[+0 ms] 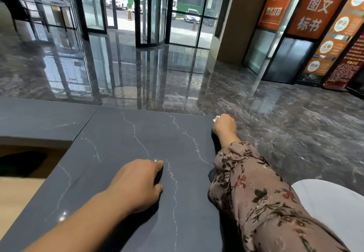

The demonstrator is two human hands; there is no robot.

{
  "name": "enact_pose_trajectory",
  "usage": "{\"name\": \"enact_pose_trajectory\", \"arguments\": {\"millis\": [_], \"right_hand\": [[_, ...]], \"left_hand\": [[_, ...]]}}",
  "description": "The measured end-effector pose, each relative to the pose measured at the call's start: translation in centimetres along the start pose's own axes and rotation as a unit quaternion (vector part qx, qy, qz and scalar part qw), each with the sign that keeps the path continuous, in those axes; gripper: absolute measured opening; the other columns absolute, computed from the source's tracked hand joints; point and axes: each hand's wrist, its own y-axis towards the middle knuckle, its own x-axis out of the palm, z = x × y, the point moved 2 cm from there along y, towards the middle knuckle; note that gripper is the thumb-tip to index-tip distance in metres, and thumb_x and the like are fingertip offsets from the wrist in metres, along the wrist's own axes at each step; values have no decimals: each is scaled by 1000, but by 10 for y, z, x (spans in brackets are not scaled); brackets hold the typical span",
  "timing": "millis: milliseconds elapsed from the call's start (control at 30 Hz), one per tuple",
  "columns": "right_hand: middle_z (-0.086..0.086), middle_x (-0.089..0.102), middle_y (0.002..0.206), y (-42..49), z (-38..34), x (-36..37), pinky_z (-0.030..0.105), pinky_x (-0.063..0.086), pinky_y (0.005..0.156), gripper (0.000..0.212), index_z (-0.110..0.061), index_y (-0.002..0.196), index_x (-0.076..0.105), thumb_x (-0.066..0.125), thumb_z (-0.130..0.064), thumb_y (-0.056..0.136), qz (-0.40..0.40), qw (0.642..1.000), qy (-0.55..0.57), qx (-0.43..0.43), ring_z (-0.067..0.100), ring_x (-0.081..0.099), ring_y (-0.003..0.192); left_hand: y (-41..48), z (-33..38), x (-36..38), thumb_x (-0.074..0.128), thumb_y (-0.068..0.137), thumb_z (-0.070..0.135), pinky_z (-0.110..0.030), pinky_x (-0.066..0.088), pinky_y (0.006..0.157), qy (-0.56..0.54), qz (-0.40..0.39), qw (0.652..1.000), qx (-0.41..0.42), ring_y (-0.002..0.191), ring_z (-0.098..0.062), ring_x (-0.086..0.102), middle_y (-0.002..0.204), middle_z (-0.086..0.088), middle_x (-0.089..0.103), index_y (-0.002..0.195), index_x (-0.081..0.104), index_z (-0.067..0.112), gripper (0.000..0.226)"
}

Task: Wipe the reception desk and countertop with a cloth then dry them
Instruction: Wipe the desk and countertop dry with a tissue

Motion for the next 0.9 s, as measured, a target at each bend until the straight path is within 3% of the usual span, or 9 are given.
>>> {"name": "enact_pose_trajectory", "arguments": {"millis": [100,300,500,633,667,733,833,900], "right_hand": [[17,63,118,-12,3,-3,30,38,73,24,0,113,62,46,-8,96,-4,1000,18,12,32,59,108],[17,63,119,-57,20,-14,32,44,79,28,-2,113,64,44,-13,97,-1,999,18,29,33,59,108],[15,63,117,-119,50,-29,32,42,74,25,-3,111,64,46,-8,94,-15,999,-5,37,33,60,105],[15,65,108,-161,69,-40,30,39,69,20,-4,99,66,48,-6,91,-15,999,-18,22,30,56,88],[15,65,105,-170,72,-43,30,39,68,17,-6,94,65,48,-6,91,-18,999,-28,20,29,54,84],[14,62,97,-194,82,-49,30,38,67,12,-10,86,61,49,-7,90,-19,999,-43,23,28,50,80],[10,58,92,-232,98,-57,29,38,68,16,-10,92,64,49,-6,89,-21,998,-59,28,29,55,84],[11,57,90,-261,108,-63,29,38,68,18,-14,79,58,47,-1,86,-20,997,-73,17,31,56,88]], "left_hand": [[-1,3,-2,54,87,35,-29,45,73,9,-13,1000,0,91,-21,55,95,3,63,114,53,21,31],[-3,3,3,51,90,33,-30,46,82,20,-27,999,14,108,-22,56,114,2,61,121,52,18,34],[-18,0,7,45,96,28,-39,41,104,1,-57,998,30,131,-26,43,143,-8,42,131,47,9,40],[-37,-6,-1,44,96,24,-41,44,98,-15,-46,998,43,130,-28,44,140,-11,44,99,48,11,14],[-40,-8,-3,44,96,23,-40,44,96,-21,-44,998,47,129,-28,45,138,-10,45,99,49,12,13],[-52,-15,-4,44,96,21,-41,44,98,-29,-46,997,53,129,-28,46,136,-11,48,104,53,10,17],[-72,-28,-3,45,95,21,-43,41,103,-34,-44,997,56,131,-29,44,139,-13,48,115,56,7,26],[-87,-37,-4,47,96,21,-42,40,105,-34,-36,997,53,130,-30,45,140,-13,49,127,54,6,35]]}}
